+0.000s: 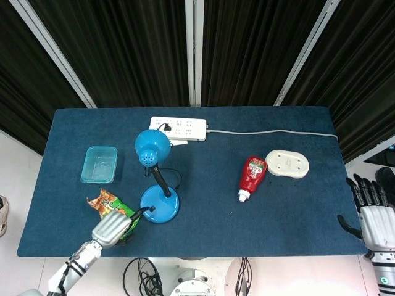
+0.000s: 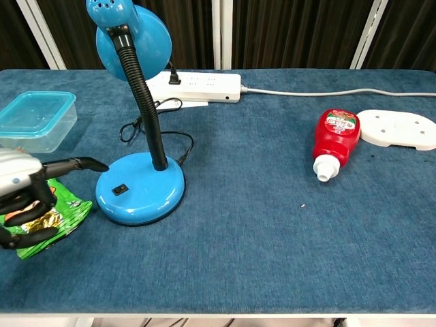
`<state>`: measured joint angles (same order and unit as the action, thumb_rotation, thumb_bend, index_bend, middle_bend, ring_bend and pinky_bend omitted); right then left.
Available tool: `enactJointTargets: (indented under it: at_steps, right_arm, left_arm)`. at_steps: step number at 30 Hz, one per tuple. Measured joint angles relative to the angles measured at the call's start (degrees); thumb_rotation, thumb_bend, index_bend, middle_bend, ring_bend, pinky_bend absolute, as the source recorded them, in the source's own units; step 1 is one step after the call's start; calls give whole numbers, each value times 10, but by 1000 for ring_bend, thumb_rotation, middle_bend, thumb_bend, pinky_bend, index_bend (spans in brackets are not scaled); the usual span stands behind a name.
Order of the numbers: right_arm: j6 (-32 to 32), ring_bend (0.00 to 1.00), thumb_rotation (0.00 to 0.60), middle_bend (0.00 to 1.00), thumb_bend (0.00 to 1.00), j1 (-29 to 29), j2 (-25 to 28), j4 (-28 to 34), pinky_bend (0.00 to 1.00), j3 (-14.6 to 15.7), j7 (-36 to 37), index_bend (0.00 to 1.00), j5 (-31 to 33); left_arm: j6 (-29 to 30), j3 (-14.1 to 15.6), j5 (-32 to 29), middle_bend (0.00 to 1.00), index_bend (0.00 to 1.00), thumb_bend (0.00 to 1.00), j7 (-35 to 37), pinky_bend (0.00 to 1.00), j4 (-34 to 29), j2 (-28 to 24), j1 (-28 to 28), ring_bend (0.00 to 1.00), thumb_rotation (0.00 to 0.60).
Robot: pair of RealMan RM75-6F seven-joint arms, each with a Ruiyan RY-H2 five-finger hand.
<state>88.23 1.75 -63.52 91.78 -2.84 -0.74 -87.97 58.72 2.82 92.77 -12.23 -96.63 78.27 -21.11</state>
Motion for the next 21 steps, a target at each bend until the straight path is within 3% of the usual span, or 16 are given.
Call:
enactJointTargets:
  at_steps: [11, 21]
  right_arm:
    - [-4, 0, 600, 0, 176, 1, 2, -2, 12, -2, 3, 0, 4]
    - [-7, 0, 600, 0, 176, 1, 2, -5, 12, -2, 6, 0, 6]
  left_arm:
    - [-49, -4, -90, 840, 93, 389, -71, 917, -14, 9, -21, 838, 600]
    - [-47, -1, -100, 840, 95, 390, -74, 917, -1, 26, -32, 838, 600]
